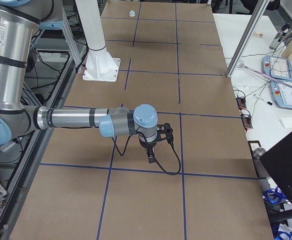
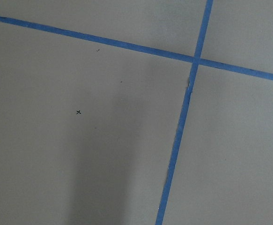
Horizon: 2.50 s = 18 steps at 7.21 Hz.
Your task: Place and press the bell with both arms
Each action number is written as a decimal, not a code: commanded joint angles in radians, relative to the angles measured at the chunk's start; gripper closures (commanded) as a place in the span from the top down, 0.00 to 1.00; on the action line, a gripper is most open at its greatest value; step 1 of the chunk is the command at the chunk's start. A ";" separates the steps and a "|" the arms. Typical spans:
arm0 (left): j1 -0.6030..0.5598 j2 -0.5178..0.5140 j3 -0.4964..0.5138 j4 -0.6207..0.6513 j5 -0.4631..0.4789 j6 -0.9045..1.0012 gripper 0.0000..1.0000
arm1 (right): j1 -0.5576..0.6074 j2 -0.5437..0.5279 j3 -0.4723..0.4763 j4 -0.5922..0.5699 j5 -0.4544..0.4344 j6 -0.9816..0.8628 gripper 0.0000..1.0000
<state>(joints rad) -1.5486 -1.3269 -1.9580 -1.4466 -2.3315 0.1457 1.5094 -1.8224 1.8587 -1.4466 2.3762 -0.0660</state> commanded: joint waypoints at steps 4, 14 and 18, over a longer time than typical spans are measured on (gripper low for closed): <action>0.013 0.003 -0.009 -0.009 0.034 0.008 1.00 | 0.000 0.002 0.002 0.000 0.001 0.008 1.00; 0.100 0.107 0.004 -0.245 0.006 -0.015 1.00 | -0.002 0.002 -0.015 0.000 0.017 0.009 1.00; 0.289 0.224 0.025 -0.336 0.040 -0.340 1.00 | -0.002 0.000 -0.013 0.002 0.023 0.009 1.00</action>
<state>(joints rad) -1.2773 -1.1575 -1.9444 -1.7496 -2.2938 -0.1565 1.5079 -1.8221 1.8451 -1.4451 2.3956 -0.0568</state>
